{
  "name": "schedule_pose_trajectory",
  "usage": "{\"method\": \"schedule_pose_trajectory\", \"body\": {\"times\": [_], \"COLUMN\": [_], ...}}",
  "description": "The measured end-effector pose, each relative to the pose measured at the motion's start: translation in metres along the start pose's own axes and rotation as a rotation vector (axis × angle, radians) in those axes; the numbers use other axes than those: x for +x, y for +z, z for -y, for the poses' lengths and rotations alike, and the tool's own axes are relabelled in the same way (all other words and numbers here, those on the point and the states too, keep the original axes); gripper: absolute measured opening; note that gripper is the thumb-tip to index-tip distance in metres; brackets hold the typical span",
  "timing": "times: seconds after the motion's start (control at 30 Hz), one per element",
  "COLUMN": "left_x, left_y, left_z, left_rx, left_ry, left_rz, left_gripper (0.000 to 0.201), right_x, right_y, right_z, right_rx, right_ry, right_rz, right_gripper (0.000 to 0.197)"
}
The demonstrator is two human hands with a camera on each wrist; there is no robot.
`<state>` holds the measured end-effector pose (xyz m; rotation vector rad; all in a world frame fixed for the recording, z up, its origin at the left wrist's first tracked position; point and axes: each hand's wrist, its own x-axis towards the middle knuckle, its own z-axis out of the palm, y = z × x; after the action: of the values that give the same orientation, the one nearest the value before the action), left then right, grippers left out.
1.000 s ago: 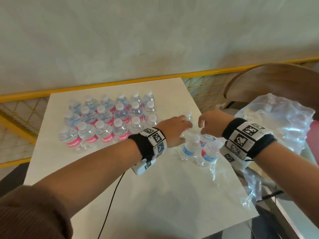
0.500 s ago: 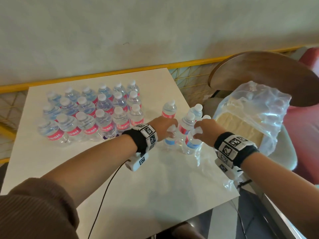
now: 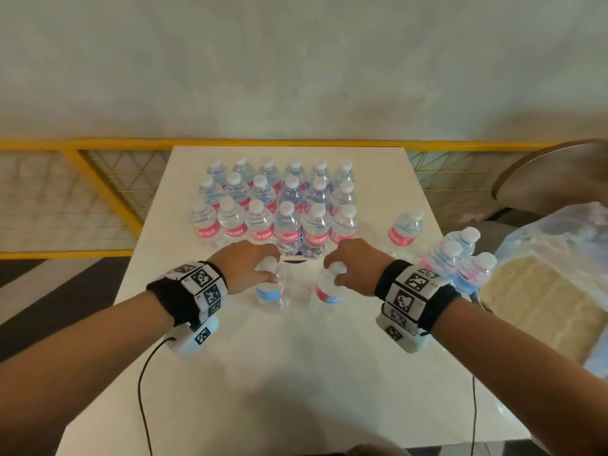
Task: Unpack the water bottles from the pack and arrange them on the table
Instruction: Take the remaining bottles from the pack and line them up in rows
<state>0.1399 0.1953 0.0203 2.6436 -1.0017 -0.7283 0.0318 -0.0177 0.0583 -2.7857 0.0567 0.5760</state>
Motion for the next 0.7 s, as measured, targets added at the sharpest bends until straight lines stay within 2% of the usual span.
{"method": "schedule_pose_trajectory", "body": {"times": [0.13, 0.3, 0.4, 0.53, 0.7], "left_x": [-0.017, -0.024, -0.026, -0.025, -0.019], "left_y": [-0.012, -0.022, -0.027, -0.034, -0.044], "left_z": [0.032, 0.059, 0.066, 0.072, 0.082], "left_rx": [-0.021, -0.064, -0.084, -0.099, -0.093], "left_ry": [-0.084, -0.147, -0.132, -0.052, -0.099], "left_rz": [-0.047, -0.100, -0.098, 0.001, -0.065], "left_gripper": [0.030, 0.031, 0.033, 0.046, 0.036], "right_x": [0.029, 0.056, 0.064, 0.072, 0.084], "right_y": [0.005, 0.013, 0.017, 0.018, 0.014], "right_z": [0.042, 0.078, 0.087, 0.093, 0.104], "right_rx": [-0.012, -0.026, -0.041, -0.044, -0.037], "right_ry": [-0.089, -0.130, -0.123, -0.117, -0.157], "right_rz": [0.011, 0.008, -0.006, -0.034, -0.054], "right_gripper": [0.037, 0.039, 0.032, 0.026, 0.024]}}
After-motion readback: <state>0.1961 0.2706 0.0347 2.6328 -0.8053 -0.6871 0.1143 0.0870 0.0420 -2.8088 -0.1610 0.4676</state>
